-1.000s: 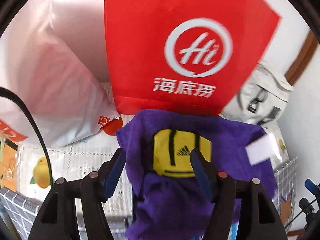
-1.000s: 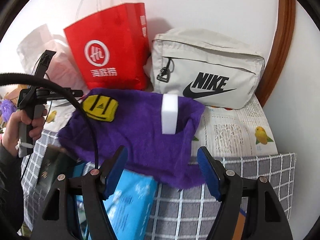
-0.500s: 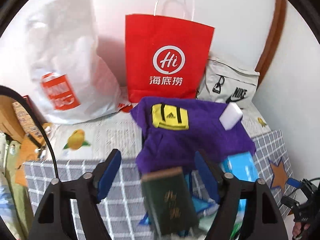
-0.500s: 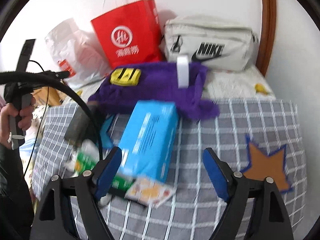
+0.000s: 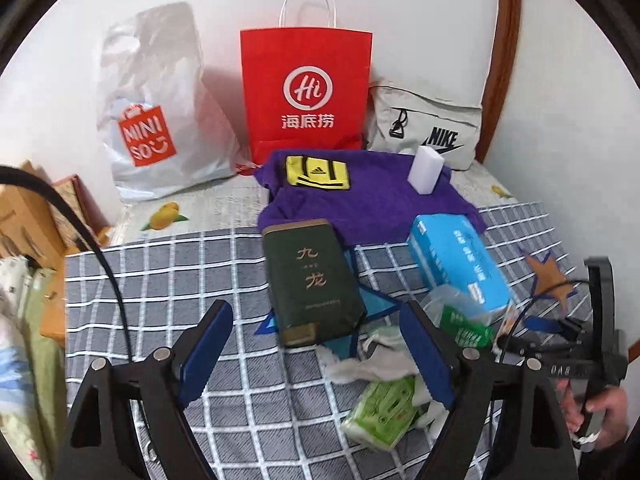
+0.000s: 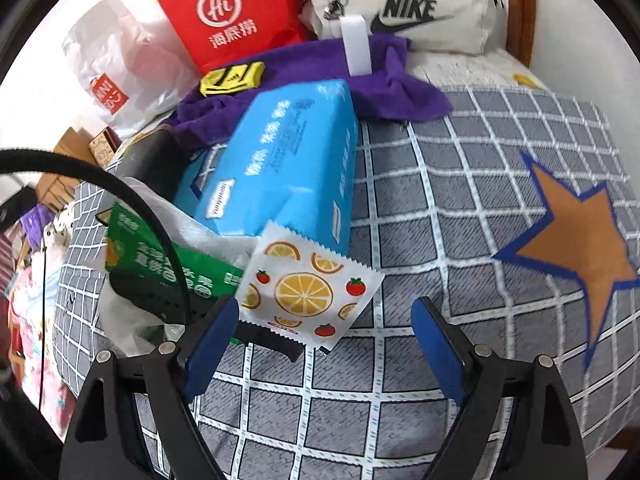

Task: Organize soft objects
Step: 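Withdraw both grippers from the purple towel back over the bed, then grasp the orange-print wipe packet with right gripper while left gripper grasps white tissue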

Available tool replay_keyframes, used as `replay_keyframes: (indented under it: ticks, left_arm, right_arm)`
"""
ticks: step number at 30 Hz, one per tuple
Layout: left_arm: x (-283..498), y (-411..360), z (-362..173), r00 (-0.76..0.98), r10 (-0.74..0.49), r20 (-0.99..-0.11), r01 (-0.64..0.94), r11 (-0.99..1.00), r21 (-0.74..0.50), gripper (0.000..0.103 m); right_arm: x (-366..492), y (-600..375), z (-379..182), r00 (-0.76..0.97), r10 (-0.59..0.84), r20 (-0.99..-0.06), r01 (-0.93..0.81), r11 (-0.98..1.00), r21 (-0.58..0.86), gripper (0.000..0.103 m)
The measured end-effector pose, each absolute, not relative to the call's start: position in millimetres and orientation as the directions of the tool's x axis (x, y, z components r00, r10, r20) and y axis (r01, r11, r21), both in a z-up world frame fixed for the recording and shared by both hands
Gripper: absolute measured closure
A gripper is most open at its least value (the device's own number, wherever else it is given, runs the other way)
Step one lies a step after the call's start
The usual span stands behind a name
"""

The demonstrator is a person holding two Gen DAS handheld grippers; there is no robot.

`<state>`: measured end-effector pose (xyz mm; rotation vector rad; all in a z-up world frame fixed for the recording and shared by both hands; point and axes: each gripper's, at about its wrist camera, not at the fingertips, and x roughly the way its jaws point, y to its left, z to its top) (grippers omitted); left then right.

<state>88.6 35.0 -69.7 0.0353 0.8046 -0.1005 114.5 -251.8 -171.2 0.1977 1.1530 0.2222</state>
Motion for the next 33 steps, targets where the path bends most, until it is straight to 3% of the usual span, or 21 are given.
replay_keyframes:
  ticks: [9, 17, 19, 24, 26, 28, 33]
  left_arm:
    - [61.8, 19.8, -71.7, 0.692, -0.083, -0.717, 0.114, 0.994, -0.006, 0.015]
    - [52.5, 18.2, -83.6, 0.681, -0.086, -0.728, 0.112, 0.994, -0.013, 0.015]
    - [50.6, 18.9, -84.8, 0.679, -0.080, -0.730, 0.107, 0.994, -0.010, 0.015]
    - [47.2, 19.1, -87.3, 0.678, -0.063, -0.733, 0.087, 0.996, -0.006, 0.015]
    - [47.0, 18.3, -90.2, 0.667, -0.065, -0.742, 0.086, 0.996, -0.011, 0.015]
    - [45.9, 16.6, -92.8, 0.660, -0.061, -0.749, 0.083, 0.997, -0.008, 0.015]
    - [41.7, 12.3, -94.6, 0.655, -0.057, -0.753, 0.088, 0.996, 0.000, 0.015]
  right_arm:
    - [126.6, -251.4, -187.3, 0.414, 0.282, -0.866, -0.022, 0.954, 0.300, 0.017]
    - [121.9, -249.5, -181.1, 0.421, 0.291, -0.859, -0.044, 0.953, 0.301, 0.063]
    - [119.5, -249.6, -179.4, 0.414, 0.297, -0.860, -0.053, 0.952, 0.303, 0.068]
    - [104.6, -250.9, -171.3, 0.413, 0.272, -0.869, -0.082, 0.962, 0.262, 0.063]
    - [97.3, -251.8, -169.9, 0.413, 0.276, -0.868, -0.091, 0.961, 0.262, 0.040]
    - [90.7, -251.6, -169.2, 0.422, 0.269, -0.866, -0.095, 0.963, 0.253, 0.030]
    - [82.5, -242.4, -175.6, 0.405, 0.239, -0.882, -0.122, 0.971, 0.207, 0.026]
